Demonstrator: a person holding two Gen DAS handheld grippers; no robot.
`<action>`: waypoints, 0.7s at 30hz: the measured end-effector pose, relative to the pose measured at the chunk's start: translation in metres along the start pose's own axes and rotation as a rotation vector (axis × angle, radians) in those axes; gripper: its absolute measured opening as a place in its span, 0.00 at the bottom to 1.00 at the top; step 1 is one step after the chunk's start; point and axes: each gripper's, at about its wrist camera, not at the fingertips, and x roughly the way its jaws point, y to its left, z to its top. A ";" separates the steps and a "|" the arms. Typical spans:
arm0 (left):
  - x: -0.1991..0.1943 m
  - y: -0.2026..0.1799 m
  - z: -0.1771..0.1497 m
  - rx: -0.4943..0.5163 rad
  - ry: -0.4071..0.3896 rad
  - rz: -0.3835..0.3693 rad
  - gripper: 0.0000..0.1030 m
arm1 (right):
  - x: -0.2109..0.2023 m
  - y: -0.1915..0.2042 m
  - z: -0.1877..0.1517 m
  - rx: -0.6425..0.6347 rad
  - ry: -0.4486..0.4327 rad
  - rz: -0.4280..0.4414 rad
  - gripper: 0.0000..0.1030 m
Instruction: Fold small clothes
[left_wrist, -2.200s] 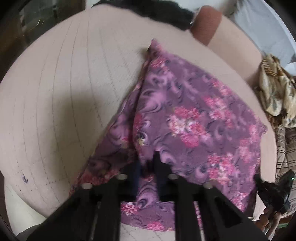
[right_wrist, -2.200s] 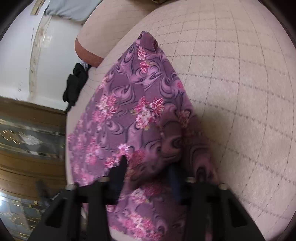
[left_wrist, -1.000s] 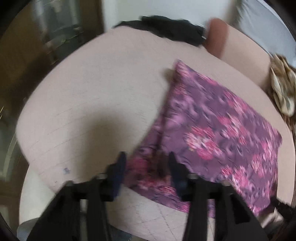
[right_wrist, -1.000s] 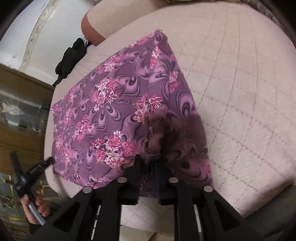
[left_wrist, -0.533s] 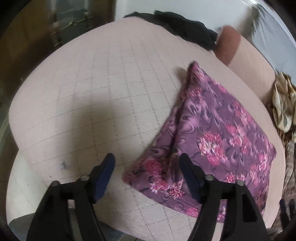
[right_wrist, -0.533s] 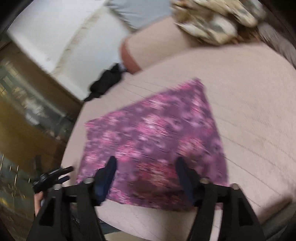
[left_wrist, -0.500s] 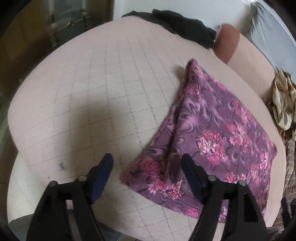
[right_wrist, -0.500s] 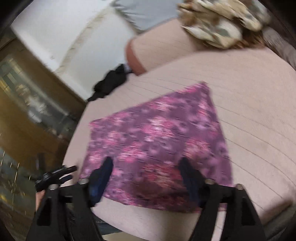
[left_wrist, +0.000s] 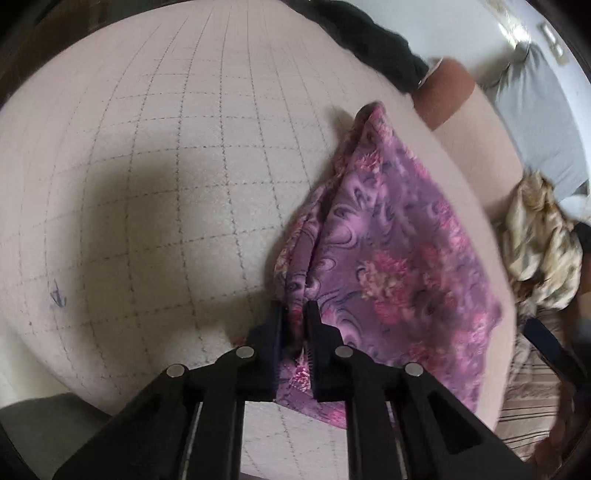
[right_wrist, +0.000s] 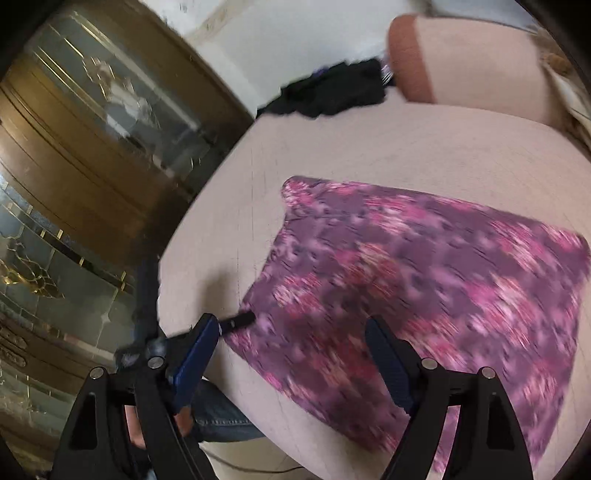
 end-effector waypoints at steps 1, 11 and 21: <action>-0.003 0.002 -0.001 -0.012 -0.008 -0.023 0.10 | 0.013 0.005 0.011 0.002 0.034 0.007 0.83; -0.015 0.006 0.001 -0.068 -0.010 -0.150 0.10 | 0.165 0.042 0.082 -0.029 0.360 -0.158 0.71; -0.031 -0.011 -0.002 0.001 -0.069 -0.174 0.09 | 0.221 0.046 0.083 -0.078 0.479 -0.340 0.56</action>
